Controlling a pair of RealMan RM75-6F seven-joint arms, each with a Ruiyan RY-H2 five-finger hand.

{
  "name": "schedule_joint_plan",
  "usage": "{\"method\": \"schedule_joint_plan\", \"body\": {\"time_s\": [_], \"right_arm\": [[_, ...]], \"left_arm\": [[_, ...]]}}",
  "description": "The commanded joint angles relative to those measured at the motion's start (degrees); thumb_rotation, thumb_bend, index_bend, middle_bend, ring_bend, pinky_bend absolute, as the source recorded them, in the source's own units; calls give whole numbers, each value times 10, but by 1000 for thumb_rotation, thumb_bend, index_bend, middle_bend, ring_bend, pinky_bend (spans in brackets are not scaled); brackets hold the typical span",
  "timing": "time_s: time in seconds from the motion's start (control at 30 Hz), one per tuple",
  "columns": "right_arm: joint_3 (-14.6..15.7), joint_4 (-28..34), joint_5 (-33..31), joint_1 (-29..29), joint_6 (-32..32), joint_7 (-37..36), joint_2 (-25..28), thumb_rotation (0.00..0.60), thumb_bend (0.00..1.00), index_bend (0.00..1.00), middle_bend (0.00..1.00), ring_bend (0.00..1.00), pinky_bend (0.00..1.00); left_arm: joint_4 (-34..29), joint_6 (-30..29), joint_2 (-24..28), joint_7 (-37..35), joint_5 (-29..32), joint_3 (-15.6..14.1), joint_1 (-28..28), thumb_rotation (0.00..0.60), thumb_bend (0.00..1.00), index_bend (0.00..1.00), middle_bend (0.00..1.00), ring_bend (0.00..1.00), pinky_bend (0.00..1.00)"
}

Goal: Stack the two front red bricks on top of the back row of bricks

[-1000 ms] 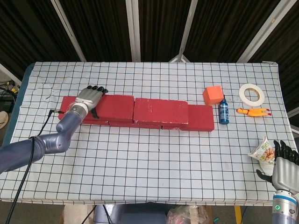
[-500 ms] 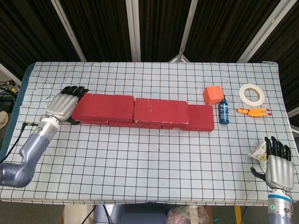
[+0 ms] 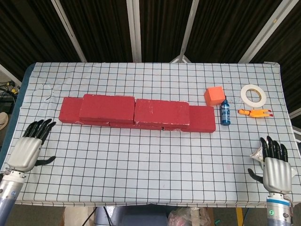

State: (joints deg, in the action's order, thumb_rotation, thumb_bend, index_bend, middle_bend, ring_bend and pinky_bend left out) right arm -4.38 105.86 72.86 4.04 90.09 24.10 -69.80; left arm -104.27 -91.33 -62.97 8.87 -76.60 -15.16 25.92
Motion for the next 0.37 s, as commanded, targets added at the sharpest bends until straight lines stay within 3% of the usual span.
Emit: {"method": "schedule_joint_plan", "body": {"time_s": [0.03, 0.37], "right_arm": [[5, -3, 17, -3, 2, -12, 5, 600, 183, 32, 0, 0, 0], [11, -15, 64, -10, 11, -31, 8, 600, 183, 32, 0, 0, 0]], "left_arm": [[26, -23, -24, -11, -37, -1, -31, 600, 0, 78, 17, 0, 51], [76, -38, -60, -13, -78, 22, -85, 600, 0, 79, 13, 0, 50]]}}
